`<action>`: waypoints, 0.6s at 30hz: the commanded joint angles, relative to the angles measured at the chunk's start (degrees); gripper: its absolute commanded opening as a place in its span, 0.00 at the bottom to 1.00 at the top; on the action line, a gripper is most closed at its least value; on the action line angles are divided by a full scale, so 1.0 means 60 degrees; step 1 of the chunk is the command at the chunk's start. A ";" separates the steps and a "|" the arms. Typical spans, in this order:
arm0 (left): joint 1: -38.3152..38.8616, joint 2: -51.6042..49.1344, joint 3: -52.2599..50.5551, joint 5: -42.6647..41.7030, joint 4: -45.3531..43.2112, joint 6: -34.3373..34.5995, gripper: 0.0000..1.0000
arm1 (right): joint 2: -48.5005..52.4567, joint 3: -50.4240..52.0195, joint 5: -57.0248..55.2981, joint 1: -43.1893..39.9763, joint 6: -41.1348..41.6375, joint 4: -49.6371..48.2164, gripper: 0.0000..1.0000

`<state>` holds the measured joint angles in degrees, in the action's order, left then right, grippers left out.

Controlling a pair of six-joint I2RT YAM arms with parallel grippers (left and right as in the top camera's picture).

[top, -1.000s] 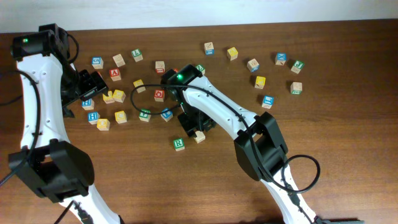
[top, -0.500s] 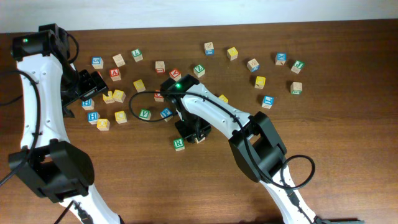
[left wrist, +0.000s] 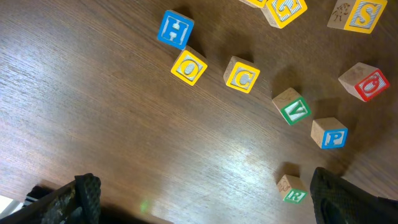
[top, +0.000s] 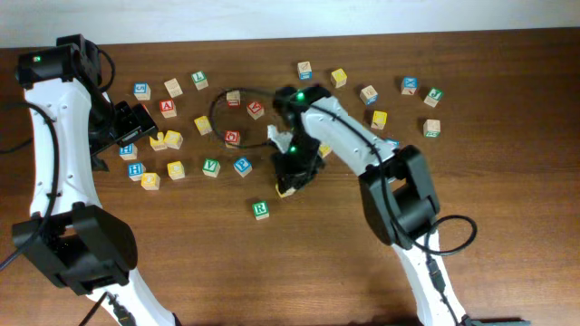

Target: Spell out RSS

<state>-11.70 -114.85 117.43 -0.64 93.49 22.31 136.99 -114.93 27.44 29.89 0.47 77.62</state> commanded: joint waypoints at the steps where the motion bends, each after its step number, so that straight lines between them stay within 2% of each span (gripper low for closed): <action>1: -0.0015 0.0069 0.0058 0.0000 0.0007 0.0025 0.99 | 0.0168 0.0113 0.2608 -0.0568 -0.1362 -0.0036 0.25; 3: -0.0015 0.0069 0.0058 0.0000 0.0007 0.0025 0.99 | 0.0503 0.0433 0.3595 -0.0725 -0.1800 -0.0233 0.25; 8: -0.0015 0.0069 0.0058 0.0000 0.0007 0.0025 0.99 | 0.0517 0.2091 0.3676 -0.1195 -0.1636 -0.1450 0.25; 10: -0.0015 0.0069 0.0058 0.0000 0.0007 0.0025 0.99 | 0.0517 0.2579 0.3563 -0.1439 -0.1504 -0.1647 0.29; 11: -0.0015 0.0069 0.0058 0.0000 0.0007 0.0025 0.99 | 0.0514 0.2539 0.3439 -0.1574 -0.1501 -0.1577 0.32; 12: -0.0015 0.0069 0.0058 0.0000 0.0007 0.0025 0.99 | 0.0514 0.2430 0.3191 -0.1756 -0.1494 -0.1439 0.42; 14: -0.0015 0.0069 0.0058 0.0000 0.0007 0.0025 0.99 | 0.0514 0.2116 0.2477 -0.2102 -0.1497 -0.1016 0.49; 18: -0.0015 0.0069 0.0058 0.0000 0.0007 0.0025 0.99 | 0.0299 0.0058 0.1042 -0.2422 -0.1453 0.1093 0.50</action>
<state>-11.70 -114.85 117.43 -0.62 93.54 22.31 138.82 -108.01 43.09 15.81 -7.94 79.96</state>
